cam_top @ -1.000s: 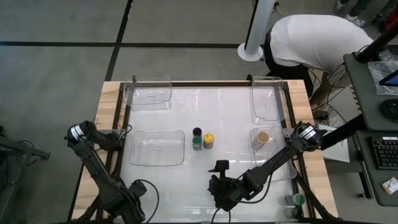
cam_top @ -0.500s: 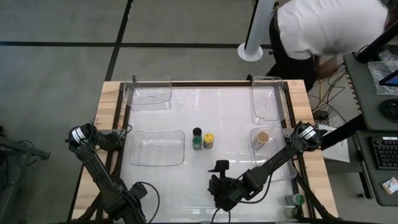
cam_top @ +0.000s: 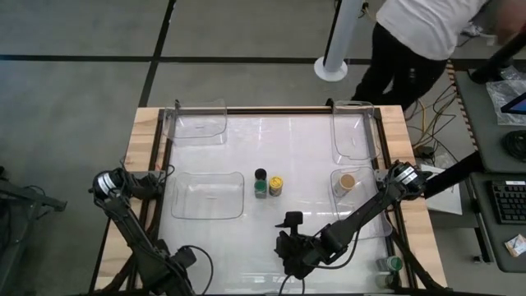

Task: Sort spices by type
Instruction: Put the gold spice bottle into the bottom right transparent bin

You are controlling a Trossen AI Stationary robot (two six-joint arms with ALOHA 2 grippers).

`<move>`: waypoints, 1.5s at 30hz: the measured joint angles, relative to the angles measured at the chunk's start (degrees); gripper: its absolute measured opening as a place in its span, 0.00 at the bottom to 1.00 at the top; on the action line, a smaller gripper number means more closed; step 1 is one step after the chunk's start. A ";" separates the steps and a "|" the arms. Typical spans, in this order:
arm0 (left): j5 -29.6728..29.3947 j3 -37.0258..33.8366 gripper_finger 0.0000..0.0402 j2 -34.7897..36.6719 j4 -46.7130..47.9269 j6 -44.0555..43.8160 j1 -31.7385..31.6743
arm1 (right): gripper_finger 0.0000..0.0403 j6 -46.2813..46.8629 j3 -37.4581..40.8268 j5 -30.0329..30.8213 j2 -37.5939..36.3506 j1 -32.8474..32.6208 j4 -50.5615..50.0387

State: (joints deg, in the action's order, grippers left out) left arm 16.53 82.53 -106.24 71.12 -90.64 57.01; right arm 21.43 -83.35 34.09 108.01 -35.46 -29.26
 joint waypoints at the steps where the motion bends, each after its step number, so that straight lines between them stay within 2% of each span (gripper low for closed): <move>1: -0.12 -0.03 0.72 0.13 -0.03 0.10 0.00 | 0.89 0.00 0.00 0.00 0.00 0.00 0.00; 7: -2.77 0.49 0.69 1.03 1.22 2.63 -0.59 | 0.89 -0.29 0.00 0.02 0.02 0.00 0.00; 15: -14.44 7.01 0.68 1.71 0.91 9.20 -4.37 | 0.89 -1.68 0.00 0.00 0.02 0.00 1.00; 19: -22.02 10.06 0.68 1.71 0.66 15.84 -7.52 | 0.89 -5.07 -0.12 0.06 0.02 -0.35 0.81; 22: -25.22 11.59 0.68 0.89 -0.17 22.59 -11.05 | 0.89 -6.26 -0.93 0.01 -0.72 -1.31 0.14; 26: -25.58 13.60 0.68 -1.33 -1.64 34.65 -16.39 | 0.89 -5.49 -3.36 0.47 -3.84 -2.92 -8.19; 33: -25.44 22.06 0.68 -6.57 -1.48 53.24 -25.58 | 0.89 5.57 -4.56 -1.50 -11.43 -4.61 -25.89; 41: -24.26 34.47 0.68 -15.06 3.98 67.43 -32.98 | 0.89 21.79 -3.92 -1.69 -14.32 -9.40 -35.83; 45: -20.80 40.00 0.68 -19.94 6.27 72.35 -35.25 | 0.89 25.65 -3.85 -1.65 -13.17 -12.17 -36.96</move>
State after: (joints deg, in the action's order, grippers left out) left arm -4.27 122.53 -126.18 77.39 -18.28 21.76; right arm 47.08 -87.20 32.44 94.84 -47.63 -66.22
